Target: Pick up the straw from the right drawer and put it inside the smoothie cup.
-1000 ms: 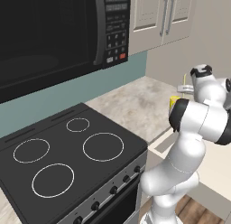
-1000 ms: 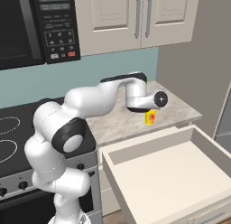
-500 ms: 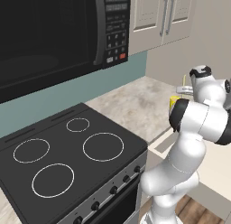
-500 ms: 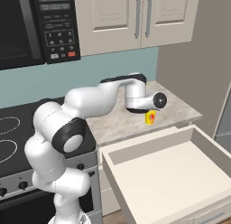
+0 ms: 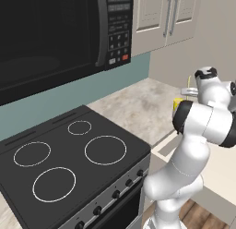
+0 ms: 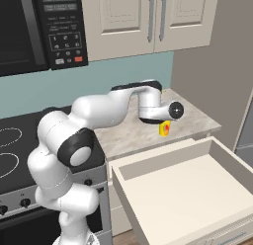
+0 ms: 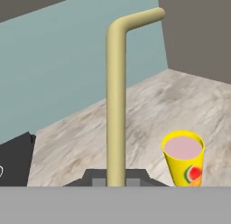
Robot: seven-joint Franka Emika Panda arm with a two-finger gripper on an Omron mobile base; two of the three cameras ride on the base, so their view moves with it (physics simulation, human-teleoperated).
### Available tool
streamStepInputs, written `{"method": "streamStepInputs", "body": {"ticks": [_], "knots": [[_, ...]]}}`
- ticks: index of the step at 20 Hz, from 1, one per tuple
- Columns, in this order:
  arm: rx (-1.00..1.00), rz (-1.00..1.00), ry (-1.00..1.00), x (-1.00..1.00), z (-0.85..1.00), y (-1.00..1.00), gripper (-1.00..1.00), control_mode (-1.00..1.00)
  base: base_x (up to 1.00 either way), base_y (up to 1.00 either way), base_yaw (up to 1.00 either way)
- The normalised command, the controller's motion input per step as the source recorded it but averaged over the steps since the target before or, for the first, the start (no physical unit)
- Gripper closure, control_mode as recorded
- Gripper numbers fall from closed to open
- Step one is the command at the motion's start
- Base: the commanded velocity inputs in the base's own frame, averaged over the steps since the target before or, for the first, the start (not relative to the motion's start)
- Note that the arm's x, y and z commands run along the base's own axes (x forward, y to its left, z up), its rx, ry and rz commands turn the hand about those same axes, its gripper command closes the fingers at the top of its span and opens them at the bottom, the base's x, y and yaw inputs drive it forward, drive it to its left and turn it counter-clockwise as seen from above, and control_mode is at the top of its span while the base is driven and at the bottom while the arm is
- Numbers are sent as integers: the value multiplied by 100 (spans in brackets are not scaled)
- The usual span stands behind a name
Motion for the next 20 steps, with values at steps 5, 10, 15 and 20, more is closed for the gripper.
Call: {"method": "streamStepInputs", "body": {"ticks": [5,10,15,20], "knots": [[-1,0,-3,10,0,-12,100,-100,0,0,0],[0,0,-7,9,0,-1,100,-100,0,0,0],[-3,0,-8,6,-4,0,100,-100,0,0,0],[-9,0,-6,2,-12,0,100,-100,0,0,0]]}}
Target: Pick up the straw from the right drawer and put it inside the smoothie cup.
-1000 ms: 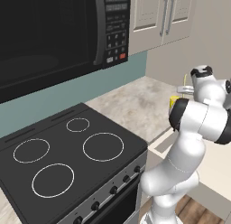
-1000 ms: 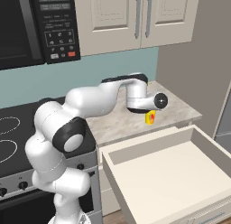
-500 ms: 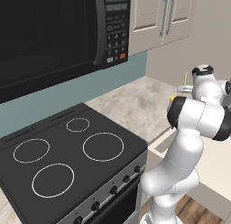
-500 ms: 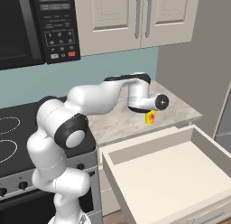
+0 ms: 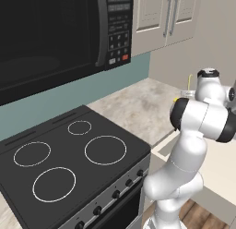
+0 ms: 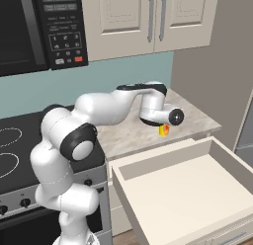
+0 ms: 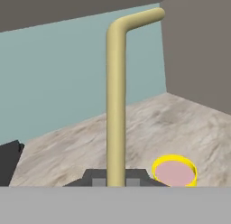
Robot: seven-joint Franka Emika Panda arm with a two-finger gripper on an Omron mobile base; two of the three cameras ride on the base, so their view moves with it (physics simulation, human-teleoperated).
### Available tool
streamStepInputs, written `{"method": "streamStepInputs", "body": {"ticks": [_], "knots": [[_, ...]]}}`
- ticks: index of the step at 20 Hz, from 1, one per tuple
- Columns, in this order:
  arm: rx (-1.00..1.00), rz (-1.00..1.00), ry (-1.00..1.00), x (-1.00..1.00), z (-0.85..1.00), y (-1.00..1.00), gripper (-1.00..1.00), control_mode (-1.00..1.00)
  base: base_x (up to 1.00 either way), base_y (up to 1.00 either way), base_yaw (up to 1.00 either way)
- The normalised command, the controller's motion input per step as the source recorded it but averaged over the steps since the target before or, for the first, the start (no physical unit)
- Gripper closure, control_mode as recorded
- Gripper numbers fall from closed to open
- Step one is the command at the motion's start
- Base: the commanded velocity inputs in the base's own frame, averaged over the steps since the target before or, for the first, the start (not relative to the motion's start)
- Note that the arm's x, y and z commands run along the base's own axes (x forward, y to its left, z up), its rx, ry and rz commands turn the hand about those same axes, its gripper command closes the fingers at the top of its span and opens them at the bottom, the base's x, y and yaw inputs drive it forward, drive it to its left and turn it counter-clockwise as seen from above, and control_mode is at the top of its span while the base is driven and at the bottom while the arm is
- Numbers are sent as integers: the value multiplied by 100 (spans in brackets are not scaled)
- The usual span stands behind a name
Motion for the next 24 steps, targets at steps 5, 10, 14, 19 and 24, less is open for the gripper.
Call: {"method": "streamStepInputs", "body": {"ticks": [5,10,14,19,24], "knots": [[-6,0,0,0,-11,0,100,-100,0,0,0],[-1,0,0,0,-4,0,100,-100,0,0,0],[0,0,0,1,-1,-1,100,-100,0,0,0],[0,0,-1,10,0,-4,100,-100,0,0,0],[0,0,-1,20,0,0,100,-100,0,0,0]]}}
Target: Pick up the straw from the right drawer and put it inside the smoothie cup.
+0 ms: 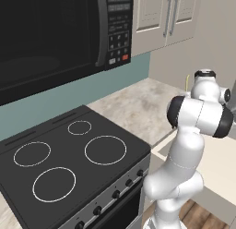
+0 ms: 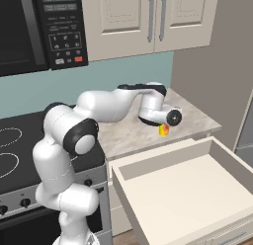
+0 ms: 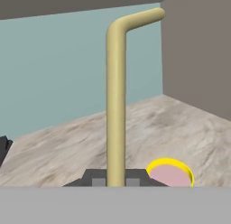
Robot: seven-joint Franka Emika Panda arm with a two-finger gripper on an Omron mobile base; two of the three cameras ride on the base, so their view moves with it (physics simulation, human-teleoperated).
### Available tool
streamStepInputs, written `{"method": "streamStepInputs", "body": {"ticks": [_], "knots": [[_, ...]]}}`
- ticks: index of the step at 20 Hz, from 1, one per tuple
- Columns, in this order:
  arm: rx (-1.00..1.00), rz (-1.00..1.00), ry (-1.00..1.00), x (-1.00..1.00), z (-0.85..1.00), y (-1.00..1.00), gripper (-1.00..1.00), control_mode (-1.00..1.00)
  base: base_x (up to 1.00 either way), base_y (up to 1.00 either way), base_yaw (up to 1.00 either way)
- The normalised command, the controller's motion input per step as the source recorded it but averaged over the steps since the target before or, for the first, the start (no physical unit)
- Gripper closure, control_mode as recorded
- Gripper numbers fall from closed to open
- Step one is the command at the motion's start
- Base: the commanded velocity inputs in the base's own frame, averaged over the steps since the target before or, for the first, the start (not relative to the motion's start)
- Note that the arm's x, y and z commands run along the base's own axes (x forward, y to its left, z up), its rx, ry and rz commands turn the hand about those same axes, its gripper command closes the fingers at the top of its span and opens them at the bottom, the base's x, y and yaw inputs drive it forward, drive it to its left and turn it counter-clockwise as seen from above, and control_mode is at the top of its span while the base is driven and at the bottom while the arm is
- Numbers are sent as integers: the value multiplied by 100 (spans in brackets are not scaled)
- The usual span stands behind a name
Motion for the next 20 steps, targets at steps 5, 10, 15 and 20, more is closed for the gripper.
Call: {"method": "streamStepInputs", "body": {"ticks": [5,10,15,20], "knots": [[0,0,0,16,-2,0,100,-100,0,0,0],[0,-1,0,1,-16,-7,100,-100,0,0,0],[-1,0,0,0,-17,-4,100,-100,0,0,0],[0,0,-1,7,-8,0,100,-100,0,0,0]]}}
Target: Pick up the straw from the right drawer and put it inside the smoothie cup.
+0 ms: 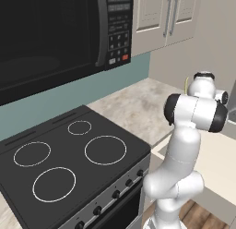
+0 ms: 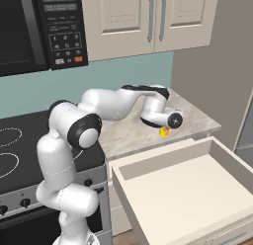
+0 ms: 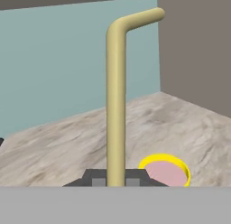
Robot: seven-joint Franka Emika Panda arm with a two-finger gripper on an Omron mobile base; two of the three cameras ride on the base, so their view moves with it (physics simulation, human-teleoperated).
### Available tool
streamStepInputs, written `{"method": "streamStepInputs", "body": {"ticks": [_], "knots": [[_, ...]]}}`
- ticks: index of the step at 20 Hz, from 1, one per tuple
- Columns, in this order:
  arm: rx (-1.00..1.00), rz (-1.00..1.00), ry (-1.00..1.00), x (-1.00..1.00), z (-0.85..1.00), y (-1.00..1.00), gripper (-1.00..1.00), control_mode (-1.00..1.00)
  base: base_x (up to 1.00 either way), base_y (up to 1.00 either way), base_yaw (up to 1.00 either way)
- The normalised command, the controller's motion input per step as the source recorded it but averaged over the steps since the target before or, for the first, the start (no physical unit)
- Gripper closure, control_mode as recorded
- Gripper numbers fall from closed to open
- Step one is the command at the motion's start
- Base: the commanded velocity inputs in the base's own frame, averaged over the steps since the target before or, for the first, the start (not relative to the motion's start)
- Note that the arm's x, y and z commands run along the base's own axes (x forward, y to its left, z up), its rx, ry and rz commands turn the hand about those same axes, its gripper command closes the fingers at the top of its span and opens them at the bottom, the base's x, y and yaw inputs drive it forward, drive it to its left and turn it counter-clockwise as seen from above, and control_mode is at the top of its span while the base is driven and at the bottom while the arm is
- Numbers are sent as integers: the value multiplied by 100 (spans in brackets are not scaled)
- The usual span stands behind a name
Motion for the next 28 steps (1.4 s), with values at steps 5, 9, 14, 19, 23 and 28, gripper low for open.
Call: {"method": "streamStepInputs", "body": {"ticks": [5,9,14,19,23,28], "knots": [[0,0,-1,20,-1,-1,100,-100,0,0,0],[0,0,0,18,0,-6,100,-100,0,0,0],[0,0,0,14,-1,-3,100,-100,0,0,0],[-1,0,-1,2,-8,-5,100,-100,0,0,0],[-3,0,0,0,-20,-8,100,-100,0,0,0],[-1,0,-2,1,-8,-4,100,-100,0,0,0]]}}
